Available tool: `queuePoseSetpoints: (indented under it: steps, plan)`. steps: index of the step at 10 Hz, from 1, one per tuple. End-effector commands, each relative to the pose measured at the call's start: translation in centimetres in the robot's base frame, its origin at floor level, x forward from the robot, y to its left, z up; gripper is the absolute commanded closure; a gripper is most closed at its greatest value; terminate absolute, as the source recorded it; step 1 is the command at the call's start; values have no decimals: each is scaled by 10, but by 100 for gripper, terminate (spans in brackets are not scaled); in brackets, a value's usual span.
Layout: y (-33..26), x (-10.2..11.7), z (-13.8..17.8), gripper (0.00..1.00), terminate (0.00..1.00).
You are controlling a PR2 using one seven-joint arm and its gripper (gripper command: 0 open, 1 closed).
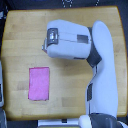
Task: Folding a cloth
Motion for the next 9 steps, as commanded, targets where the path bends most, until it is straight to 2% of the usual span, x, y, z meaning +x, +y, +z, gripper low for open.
queuePoseSetpoints:
  steps: [1, 5, 9]
  plan:
    - [-164, 13, 22, 0, 0]
    - [-198, 50, 23, 0, 0]
    - [-223, 74, 41, 0, 0]
